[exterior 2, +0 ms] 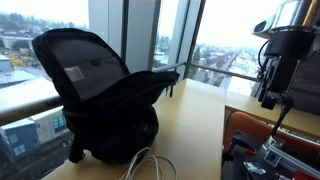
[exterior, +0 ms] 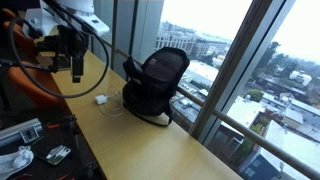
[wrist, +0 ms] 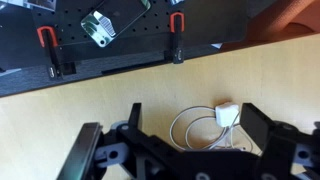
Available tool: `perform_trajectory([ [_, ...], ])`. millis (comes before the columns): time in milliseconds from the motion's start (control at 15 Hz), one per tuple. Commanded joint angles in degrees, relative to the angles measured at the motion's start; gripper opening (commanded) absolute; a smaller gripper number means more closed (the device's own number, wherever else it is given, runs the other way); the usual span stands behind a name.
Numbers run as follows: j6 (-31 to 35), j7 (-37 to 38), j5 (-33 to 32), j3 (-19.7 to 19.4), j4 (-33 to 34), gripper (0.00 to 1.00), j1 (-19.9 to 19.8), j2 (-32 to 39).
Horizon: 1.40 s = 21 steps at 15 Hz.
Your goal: Put the white cable in the black bag then lay the bag on the table.
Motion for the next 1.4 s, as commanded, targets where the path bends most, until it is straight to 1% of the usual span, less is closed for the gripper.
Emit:
perform_trajectory([
  [0,-0.2,-0.2,0.2,0.4,0.1,1.00,-0.5,0.0],
  [1133,-0.2,-0.2,0.2,0.4,0.1,1.00,-0.5,0.0],
  [1333,1.8,-0.5,0.8,1.1,0.7,1.00,0.5,1.7],
])
